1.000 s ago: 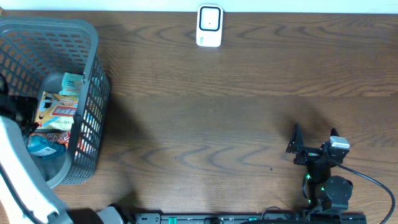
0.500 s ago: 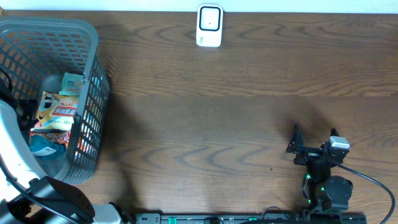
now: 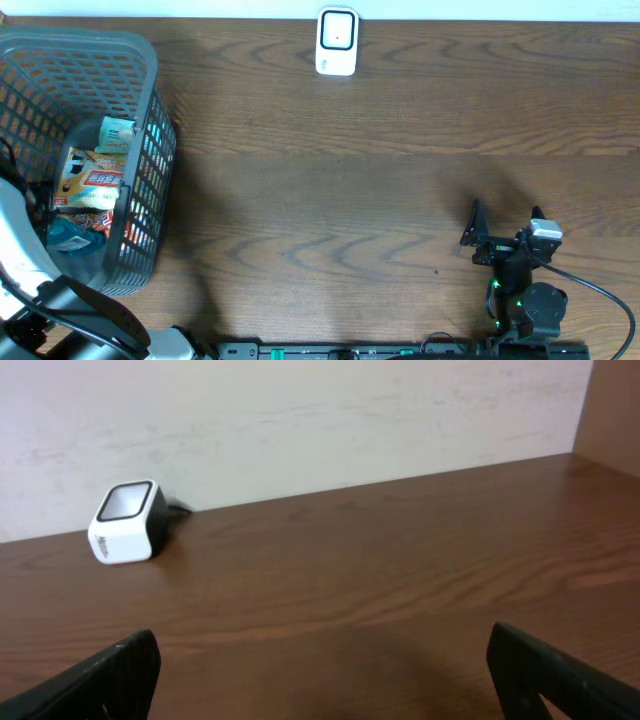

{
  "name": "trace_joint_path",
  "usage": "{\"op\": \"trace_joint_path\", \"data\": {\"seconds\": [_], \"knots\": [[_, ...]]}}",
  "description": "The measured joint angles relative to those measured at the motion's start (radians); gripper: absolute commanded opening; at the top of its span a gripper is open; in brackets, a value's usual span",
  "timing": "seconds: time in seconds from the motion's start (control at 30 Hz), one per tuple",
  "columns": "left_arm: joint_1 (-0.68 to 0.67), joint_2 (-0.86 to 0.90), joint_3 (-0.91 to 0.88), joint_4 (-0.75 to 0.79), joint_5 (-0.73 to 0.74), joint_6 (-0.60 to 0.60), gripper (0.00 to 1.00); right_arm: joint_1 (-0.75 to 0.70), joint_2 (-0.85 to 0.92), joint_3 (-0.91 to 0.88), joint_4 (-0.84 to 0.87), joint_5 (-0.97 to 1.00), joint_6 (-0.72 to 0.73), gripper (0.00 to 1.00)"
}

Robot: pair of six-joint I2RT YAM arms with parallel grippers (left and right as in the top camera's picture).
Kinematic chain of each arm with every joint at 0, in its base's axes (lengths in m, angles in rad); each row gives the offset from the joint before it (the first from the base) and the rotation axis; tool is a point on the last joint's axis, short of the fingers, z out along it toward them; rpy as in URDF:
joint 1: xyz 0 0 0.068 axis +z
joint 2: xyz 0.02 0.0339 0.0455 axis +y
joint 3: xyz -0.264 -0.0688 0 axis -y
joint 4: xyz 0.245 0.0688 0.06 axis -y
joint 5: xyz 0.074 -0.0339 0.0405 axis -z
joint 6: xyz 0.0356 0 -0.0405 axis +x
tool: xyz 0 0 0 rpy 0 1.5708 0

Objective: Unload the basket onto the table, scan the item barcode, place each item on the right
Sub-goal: 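Grasp the blue mouthwash bottle with the left gripper and lift it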

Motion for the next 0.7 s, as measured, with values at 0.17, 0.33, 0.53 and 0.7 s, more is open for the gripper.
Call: {"op": "trace_joint_path", "data": {"seconds": [0.17,0.33,0.53,0.7], "knots": [[0.003,0.000,-0.055,0.061,0.017,0.000,0.98,0.000,0.000,0.000,0.000,0.000,0.000,0.99],[0.003,0.002,-0.089,0.111,0.045,-0.002,0.86,0.000,0.000,0.000,0.000,0.000,0.000,0.99],[0.003,0.000,-0.090,0.130,0.057,-0.004,0.39,0.000,0.000,0.000,0.000,0.000,0.000,0.99],[0.003,-0.001,-0.090,0.129,0.058,0.000,0.29,0.000,0.000,0.000,0.000,0.000,0.000,0.99]]}}
